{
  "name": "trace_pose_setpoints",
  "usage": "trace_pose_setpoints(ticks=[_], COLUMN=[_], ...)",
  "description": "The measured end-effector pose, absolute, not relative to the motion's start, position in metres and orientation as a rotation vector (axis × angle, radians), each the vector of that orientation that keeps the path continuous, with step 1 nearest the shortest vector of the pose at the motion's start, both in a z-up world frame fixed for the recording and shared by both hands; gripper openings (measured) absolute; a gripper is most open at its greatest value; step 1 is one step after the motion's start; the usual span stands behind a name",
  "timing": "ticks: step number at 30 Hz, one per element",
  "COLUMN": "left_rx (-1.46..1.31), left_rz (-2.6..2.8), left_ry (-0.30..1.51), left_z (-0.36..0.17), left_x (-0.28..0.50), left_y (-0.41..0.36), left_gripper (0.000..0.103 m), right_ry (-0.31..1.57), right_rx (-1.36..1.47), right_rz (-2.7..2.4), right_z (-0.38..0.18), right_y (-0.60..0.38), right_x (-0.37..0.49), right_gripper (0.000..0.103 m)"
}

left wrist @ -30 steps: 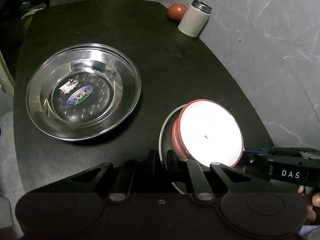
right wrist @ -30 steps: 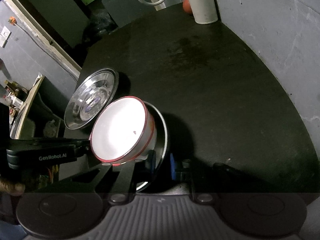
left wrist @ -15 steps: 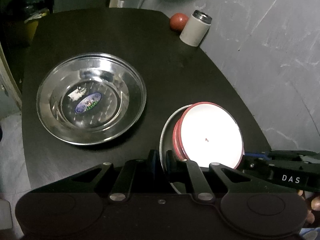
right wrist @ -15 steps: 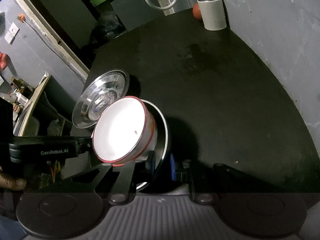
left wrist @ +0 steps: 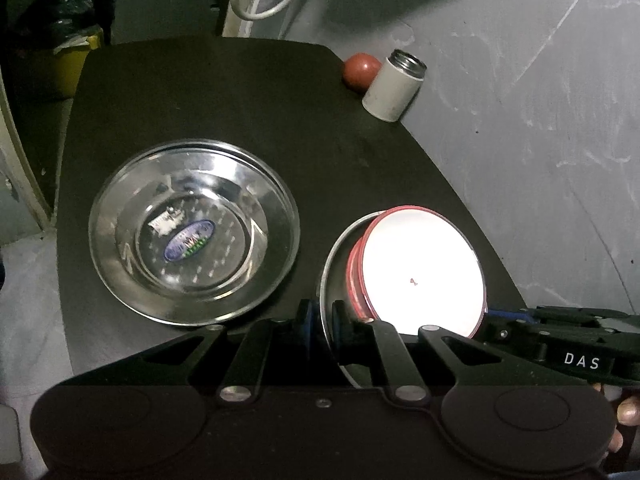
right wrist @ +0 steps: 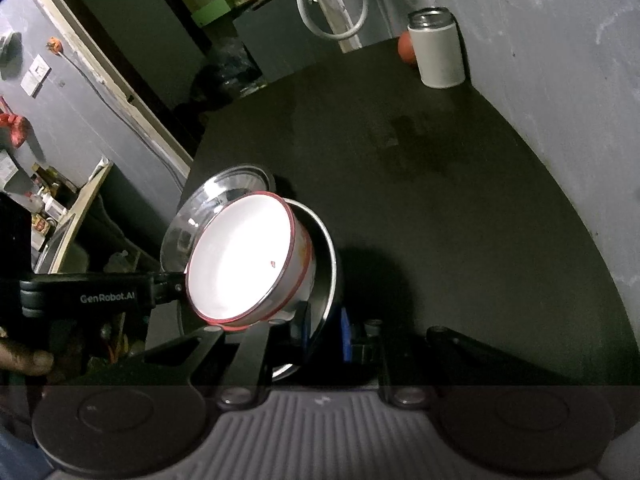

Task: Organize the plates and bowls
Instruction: 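Lift the stacked bowls with both grippers and carry them over the steel plates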

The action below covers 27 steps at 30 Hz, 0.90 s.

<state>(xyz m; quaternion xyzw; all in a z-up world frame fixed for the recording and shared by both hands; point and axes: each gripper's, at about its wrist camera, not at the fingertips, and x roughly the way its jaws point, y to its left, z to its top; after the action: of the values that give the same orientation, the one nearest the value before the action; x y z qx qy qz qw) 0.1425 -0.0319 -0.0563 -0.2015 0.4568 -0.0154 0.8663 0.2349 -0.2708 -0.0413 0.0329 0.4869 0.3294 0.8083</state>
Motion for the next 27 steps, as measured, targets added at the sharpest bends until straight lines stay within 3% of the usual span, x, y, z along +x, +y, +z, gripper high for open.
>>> trace_pose_setpoints(ticks=[27], left_rx=[-0.431], left_rz=[0.111], left_ry=[0.917], left_z=[-0.03], left_x=[0.136], left_y=[0.025], left_gripper=[0.007], right_ry=[1.015], right_rx=[0.035], right_rz=[0.848], right_z=[-0.024], right_y=[-0.206], right_x=[0.252], right_gripper=[0.018])
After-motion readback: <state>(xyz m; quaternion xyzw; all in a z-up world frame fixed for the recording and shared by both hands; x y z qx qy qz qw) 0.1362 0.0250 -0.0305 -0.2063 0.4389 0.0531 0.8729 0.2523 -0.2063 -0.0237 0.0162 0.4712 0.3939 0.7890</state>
